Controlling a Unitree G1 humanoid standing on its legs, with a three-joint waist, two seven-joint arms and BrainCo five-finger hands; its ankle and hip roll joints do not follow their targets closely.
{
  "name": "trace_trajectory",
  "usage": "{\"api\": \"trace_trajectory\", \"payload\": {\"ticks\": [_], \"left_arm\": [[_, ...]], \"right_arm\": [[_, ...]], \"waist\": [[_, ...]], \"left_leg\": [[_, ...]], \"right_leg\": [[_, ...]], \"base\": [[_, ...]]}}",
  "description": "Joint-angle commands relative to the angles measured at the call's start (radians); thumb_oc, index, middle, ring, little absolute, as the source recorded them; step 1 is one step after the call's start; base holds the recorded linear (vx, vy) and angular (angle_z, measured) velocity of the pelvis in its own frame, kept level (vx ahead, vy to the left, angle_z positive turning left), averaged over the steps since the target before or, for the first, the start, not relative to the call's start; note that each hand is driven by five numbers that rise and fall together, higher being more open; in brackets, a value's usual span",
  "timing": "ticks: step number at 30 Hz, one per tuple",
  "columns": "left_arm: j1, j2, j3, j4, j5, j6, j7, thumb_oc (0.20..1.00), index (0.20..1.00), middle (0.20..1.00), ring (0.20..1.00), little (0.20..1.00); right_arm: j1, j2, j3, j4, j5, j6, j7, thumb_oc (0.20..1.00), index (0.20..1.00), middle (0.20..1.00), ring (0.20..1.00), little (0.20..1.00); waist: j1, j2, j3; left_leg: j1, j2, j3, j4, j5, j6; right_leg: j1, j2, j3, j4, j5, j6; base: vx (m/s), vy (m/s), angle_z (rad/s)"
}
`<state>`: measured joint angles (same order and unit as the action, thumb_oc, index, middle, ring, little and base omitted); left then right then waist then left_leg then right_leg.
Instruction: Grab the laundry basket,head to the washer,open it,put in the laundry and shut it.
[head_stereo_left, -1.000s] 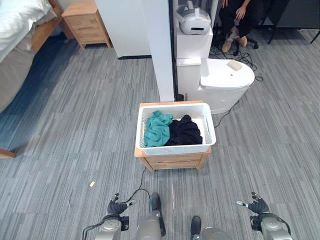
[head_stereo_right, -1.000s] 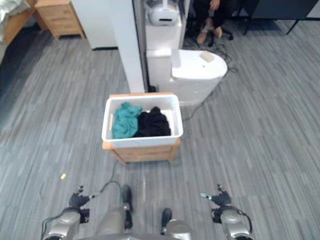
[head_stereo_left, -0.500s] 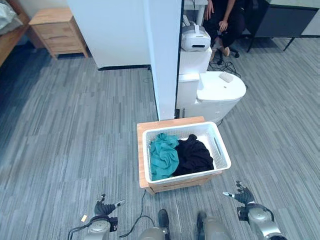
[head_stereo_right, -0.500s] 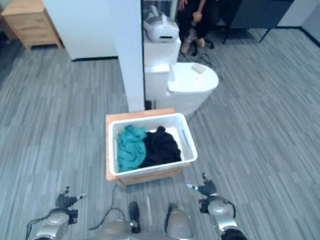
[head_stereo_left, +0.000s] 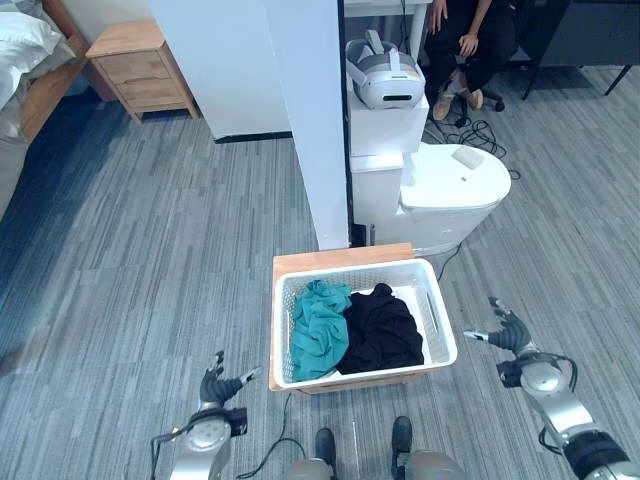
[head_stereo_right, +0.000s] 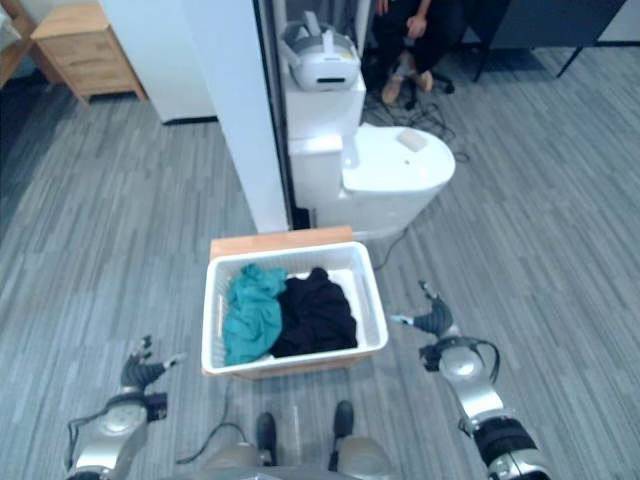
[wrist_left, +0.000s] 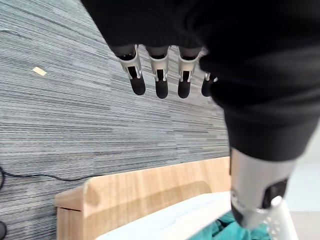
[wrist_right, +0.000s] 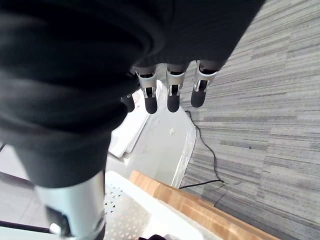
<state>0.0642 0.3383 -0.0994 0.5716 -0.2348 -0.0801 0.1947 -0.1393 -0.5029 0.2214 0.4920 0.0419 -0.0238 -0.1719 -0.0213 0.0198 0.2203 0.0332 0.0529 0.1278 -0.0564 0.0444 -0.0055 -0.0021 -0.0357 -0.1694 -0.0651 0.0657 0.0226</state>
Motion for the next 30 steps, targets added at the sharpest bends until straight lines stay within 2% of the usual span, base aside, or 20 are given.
{"api": "trace_trajectory", "payload": {"ticks": [1, 8, 13, 16, 20, 21, 22, 30], "left_arm": [[-0.05, 0.014, -0.028, 0.006, -0.004, -0.021, 0.038, 1.0, 1.0, 1.0, 1.0, 1.0], [-0.193, -0.02, -0.128, 0.158, 0.081, 0.011, 0.116, 1.0, 1.0, 1.0, 1.0, 1.0], [-0.3, -0.062, -0.181, 0.269, 0.116, 0.019, 0.236, 1.0, 1.0, 1.0, 1.0, 1.0], [-0.339, -0.08, -0.209, 0.339, 0.103, 0.02, 0.231, 1.0, 1.0, 1.0, 1.0, 1.0], [-0.357, -0.088, -0.242, 0.346, 0.101, 0.016, 0.215, 1.0, 1.0, 1.0, 1.0, 1.0], [-0.359, -0.09, -0.249, 0.335, 0.097, 0.014, 0.209, 0.564, 0.564, 0.564, 0.564, 0.564], [-0.362, -0.091, -0.254, 0.324, 0.094, 0.011, 0.204, 0.2, 0.2, 0.2, 0.2, 0.2], [-0.349, -0.074, -0.258, 0.152, 0.082, -0.014, 0.176, 0.2, 0.2, 0.2, 0.2, 0.2]], "right_arm": [[-0.075, 0.029, 0.052, 0.026, 0.036, -0.013, -0.031, 1.0, 1.0, 1.0, 1.0, 1.0], [-0.171, 0.116, 0.104, 0.196, 0.081, 0.005, -0.098, 1.0, 1.0, 1.0, 1.0, 1.0], [-0.255, 0.201, 0.15, 0.31, 0.142, 0.005, -0.149, 1.0, 1.0, 1.0, 1.0, 1.0], [-0.282, 0.235, 0.17, 0.35, 0.191, -0.004, -0.147, 1.0, 1.0, 1.0, 1.0, 1.0], [-0.287, 0.257, 0.212, 0.362, 0.202, -0.006, -0.13, 1.0, 1.0, 1.0, 1.0, 1.0], [-0.287, 0.262, 0.216, 0.363, 0.207, -0.006, -0.125, 0.429, 0.429, 0.429, 0.429, 0.429], [-0.291, 0.265, 0.221, 0.364, 0.211, -0.01, -0.12, 0.2, 0.2, 0.2, 0.2, 0.2], [-0.254, 0.246, 0.21, 0.255, 0.217, -0.036, -0.104, 0.2, 0.2, 0.2, 0.2, 0.2]], "waist": [[0.014, -0.038, -0.015], [0.006, -0.03, 0.011], [0.012, -0.03, 0.052], [0.015, -0.035, 0.076], [0.018, -0.039, 0.094], [0.018, -0.039, 0.095], [0.019, -0.04, 0.096], [0.009, -0.043, 0.092]], "left_leg": [[-0.049, -0.017, -0.013, 0.006, -0.023, -0.047], [-0.09, -0.011, -0.005, -0.024, 0.002, -0.051], [-0.161, -0.012, -0.012, -0.023, 0.023, -0.049], [-0.189, -0.013, -0.01, -0.018, 0.032, -0.049], [-0.21, -0.013, -0.007, -0.012, 0.038, -0.05], [-0.213, -0.013, -0.006, -0.01, 0.039, -0.051], [-0.214, -0.012, -0.006, -0.01, 0.039, -0.051], [-0.193, -0.007, -0.002, -0.013, 0.031, -0.054]], "right_leg": [[-0.024, -0.048, 0.014, 0.078, -0.113, 0.085], [-0.08, -0.041, 0.026, 0.064, -0.094, 0.086], [-0.171, -0.038, 0.041, 0.095, -0.079, 0.083], [-0.205, -0.036, 0.051, 0.111, -0.073, 0.081], [-0.223, -0.039, 0.053, 0.11, -0.062, 0.081], [-0.223, -0.04, 0.053, 0.108, -0.06, 0.081], [-0.224, -0.04, 0.054, 0.107, -0.058, 0.082], [-0.203, -0.036, 0.06, 0.094, -0.062, 0.085]], "base": [[-0.07, -0.03, 0.0], [-0.07, -0.006, -0.01], [-0.11, -0.009, -0.04], [-0.08, -0.004, -0.01], [-0.01, 0.002, -0.03], [0.0, 0.0, 0.0], [0.01, -0.001, -0.03], [0.0, 0.0, 0.0]]}}
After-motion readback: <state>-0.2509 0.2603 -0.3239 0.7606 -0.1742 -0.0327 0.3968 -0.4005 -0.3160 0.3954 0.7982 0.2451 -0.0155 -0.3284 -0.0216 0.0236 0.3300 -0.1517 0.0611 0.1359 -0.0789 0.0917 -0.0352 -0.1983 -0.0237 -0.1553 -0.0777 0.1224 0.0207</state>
